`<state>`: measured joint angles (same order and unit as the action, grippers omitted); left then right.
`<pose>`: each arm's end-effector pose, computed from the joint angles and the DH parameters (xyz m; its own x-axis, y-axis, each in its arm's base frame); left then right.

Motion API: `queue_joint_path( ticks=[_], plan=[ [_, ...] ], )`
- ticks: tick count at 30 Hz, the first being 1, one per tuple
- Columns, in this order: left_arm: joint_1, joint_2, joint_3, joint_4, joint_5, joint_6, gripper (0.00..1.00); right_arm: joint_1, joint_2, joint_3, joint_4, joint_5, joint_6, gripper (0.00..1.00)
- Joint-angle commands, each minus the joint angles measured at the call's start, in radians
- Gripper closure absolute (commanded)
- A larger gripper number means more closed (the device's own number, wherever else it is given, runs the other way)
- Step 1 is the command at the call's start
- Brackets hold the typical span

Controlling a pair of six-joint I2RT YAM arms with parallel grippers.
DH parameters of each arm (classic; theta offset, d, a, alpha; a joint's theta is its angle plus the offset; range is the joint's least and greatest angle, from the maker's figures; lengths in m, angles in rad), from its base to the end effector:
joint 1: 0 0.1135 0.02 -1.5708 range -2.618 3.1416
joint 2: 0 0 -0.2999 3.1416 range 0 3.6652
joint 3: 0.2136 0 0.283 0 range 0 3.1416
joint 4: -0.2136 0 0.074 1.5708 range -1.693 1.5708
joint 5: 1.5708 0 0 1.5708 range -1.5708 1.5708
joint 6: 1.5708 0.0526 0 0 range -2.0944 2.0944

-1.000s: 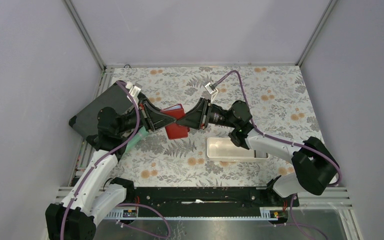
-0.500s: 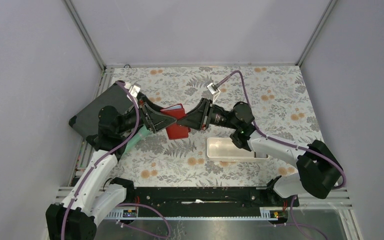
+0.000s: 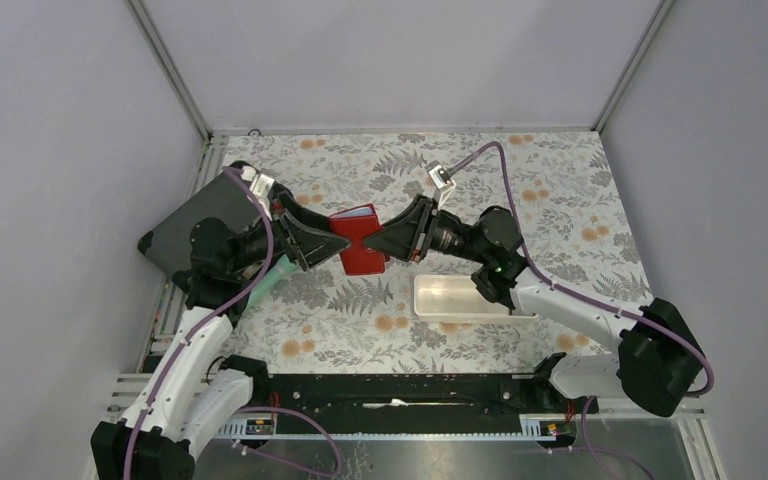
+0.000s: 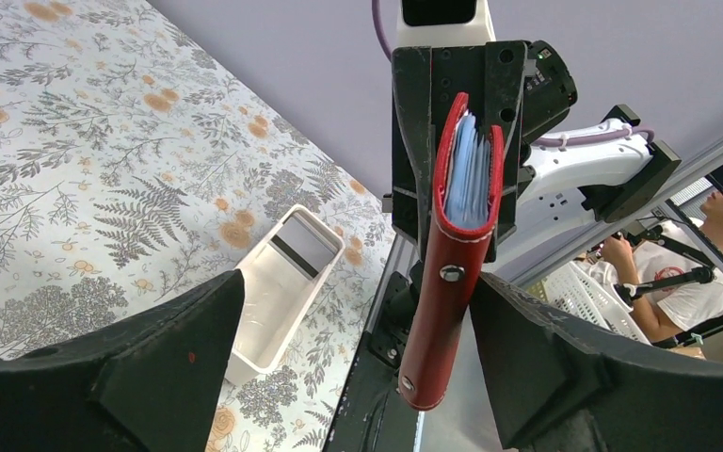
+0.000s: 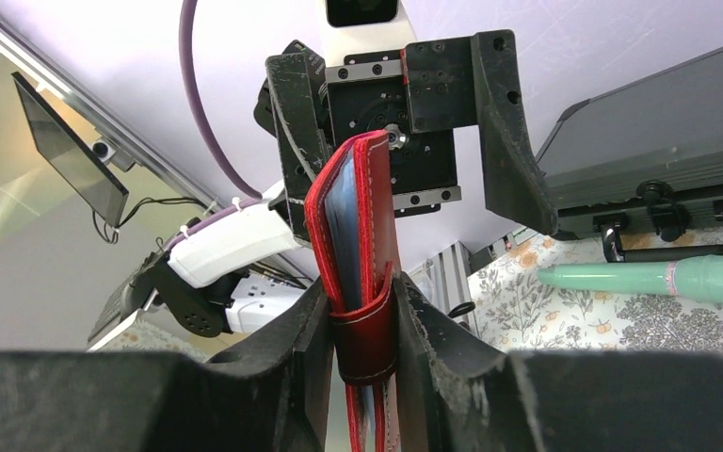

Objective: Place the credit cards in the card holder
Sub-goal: Close the card holder at the center of the board.

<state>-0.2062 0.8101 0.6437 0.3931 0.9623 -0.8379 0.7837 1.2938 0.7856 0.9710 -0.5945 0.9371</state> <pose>0.1843 -0.0826 0.3675 -0.5214 -0.3250 -0.7890 0.7654 0.2306 -0.6008 0.2016 0.2425 0.3723 -0.5701 0.3744 -0.7313 -0.8113 -0.1160 0.5730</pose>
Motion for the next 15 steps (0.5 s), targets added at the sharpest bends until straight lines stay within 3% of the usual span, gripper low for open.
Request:
queue_joint_path(
  ticks=[1, 5, 8, 13, 15],
  plan=[
    [0.016, -0.01, -0.011, 0.048, 0.004, 0.006, 0.09, -0.011, -0.06, 0.006, 0.051, 0.012, -0.029, 1.0],
    [0.005, -0.01, -0.02, 0.098, 0.042, -0.009, 0.23, -0.013, -0.058, 0.004, 0.063, 0.023, -0.021, 1.0],
    [-0.029, -0.004, -0.003, 0.038, 0.053, 0.04, 0.32, -0.013, -0.05, 0.014, 0.073, 0.022, -0.013, 1.0],
    [-0.082, 0.004, 0.018, -0.031, 0.053, 0.091, 0.65, -0.012, -0.026, 0.029, 0.093, -0.001, 0.012, 1.0],
    [-0.082, 0.007, 0.02, -0.026, 0.058, 0.087, 0.68, -0.012, -0.019, 0.03, 0.09, -0.003, 0.014, 1.0]
  ],
)
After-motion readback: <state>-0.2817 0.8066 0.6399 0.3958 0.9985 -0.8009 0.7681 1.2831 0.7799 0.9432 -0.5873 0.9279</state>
